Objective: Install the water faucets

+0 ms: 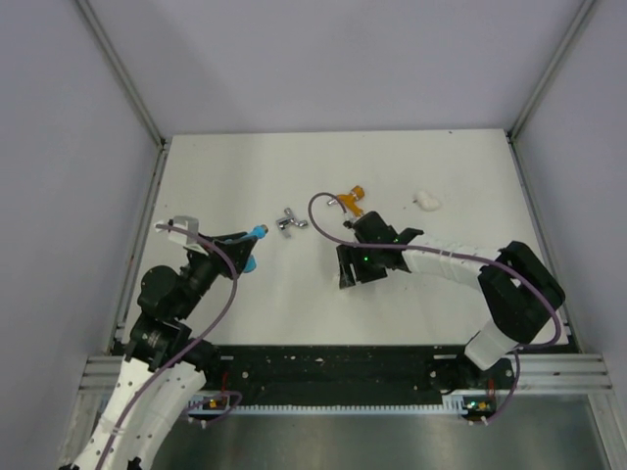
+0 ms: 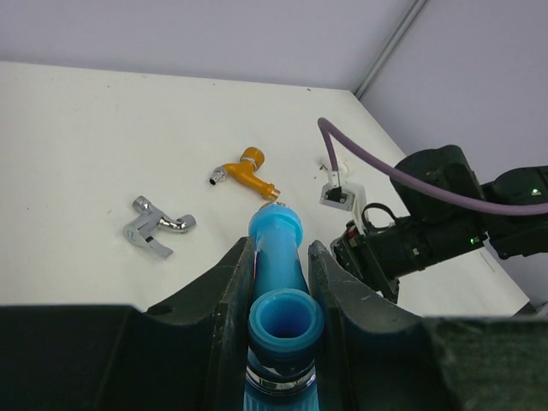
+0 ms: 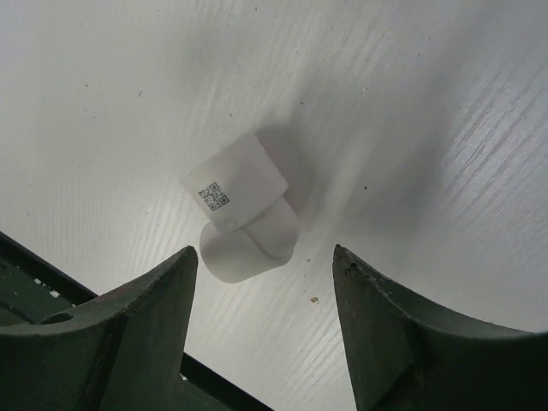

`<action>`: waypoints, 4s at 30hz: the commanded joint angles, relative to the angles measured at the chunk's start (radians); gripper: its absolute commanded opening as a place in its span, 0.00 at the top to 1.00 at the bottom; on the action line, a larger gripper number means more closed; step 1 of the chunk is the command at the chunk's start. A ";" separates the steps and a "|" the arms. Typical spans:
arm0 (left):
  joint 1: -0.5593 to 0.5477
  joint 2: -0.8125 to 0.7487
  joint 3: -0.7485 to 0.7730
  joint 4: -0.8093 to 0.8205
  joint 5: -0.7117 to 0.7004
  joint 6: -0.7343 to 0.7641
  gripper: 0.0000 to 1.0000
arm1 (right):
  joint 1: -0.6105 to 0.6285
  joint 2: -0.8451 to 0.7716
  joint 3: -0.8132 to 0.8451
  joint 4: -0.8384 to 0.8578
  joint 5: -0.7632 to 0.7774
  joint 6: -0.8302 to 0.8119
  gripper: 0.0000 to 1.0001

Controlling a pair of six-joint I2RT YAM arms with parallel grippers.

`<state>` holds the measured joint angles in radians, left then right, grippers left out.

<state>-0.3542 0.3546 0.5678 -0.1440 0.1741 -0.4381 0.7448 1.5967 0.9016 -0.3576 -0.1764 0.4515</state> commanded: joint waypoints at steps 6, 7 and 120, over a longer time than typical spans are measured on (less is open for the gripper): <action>0.003 0.014 -0.003 0.050 -0.012 0.022 1.00 | 0.042 0.003 0.134 -0.084 0.097 -0.060 0.34; 0.004 0.014 -0.003 0.052 -0.009 0.022 1.00 | 0.054 0.008 0.143 -0.084 0.095 -0.083 0.33; -0.049 0.531 0.290 0.189 0.501 -0.357 1.00 | 0.439 -0.348 -0.480 1.605 0.532 -1.625 1.00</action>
<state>-0.4011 0.9115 0.8722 -0.0006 0.6868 -0.8097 1.1698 1.2457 0.4179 1.1179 0.3370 -1.1790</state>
